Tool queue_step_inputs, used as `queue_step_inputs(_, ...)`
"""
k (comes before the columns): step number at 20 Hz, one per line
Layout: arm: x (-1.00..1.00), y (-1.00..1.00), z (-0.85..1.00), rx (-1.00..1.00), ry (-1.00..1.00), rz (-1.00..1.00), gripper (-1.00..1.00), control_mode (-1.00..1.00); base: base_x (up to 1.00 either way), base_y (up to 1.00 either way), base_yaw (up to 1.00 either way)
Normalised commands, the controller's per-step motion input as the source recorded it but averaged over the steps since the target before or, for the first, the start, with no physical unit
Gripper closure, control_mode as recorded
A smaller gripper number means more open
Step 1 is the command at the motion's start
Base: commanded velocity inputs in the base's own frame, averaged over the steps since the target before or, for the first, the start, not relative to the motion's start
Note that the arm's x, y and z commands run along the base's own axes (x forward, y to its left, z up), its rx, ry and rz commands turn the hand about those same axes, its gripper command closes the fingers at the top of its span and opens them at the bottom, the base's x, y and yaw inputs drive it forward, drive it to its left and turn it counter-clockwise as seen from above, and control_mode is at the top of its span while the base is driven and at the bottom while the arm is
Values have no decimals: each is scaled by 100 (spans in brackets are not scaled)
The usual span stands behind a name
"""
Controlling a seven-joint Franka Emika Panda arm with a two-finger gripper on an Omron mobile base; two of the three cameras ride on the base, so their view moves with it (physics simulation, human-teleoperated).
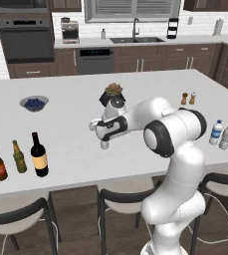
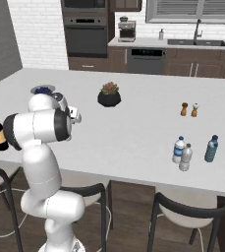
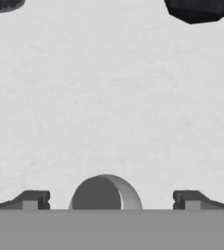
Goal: Move the plastic bottles in the middle to the plastics group, and the glass bottles in the middle to the glass group.
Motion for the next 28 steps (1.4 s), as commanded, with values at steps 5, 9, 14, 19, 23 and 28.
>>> queue_step_inputs(5, 6, 4, -4, 0, 0, 0, 100, -100, 0, 0, 0)
queue_step_inputs(9, 0, 0, 0, 0, 0, 0, 100, -100, 0, 0, 0)
queue_step_inputs(14, -5, -5, 3, 0, -1, 0, 100, -100, 0, 0, 0)
queue_step_inputs(19, -45, -52, 38, 0, -7, -3, 100, -100, 0, 0, 0)
queue_step_inputs(23, -53, -77, 67, 0, 0, -10, 100, -100, 0, 0, 0)
queue_step_inputs(28, -53, -100, 48, 0, 0, -17, 100, -100, 0, 0, 0)
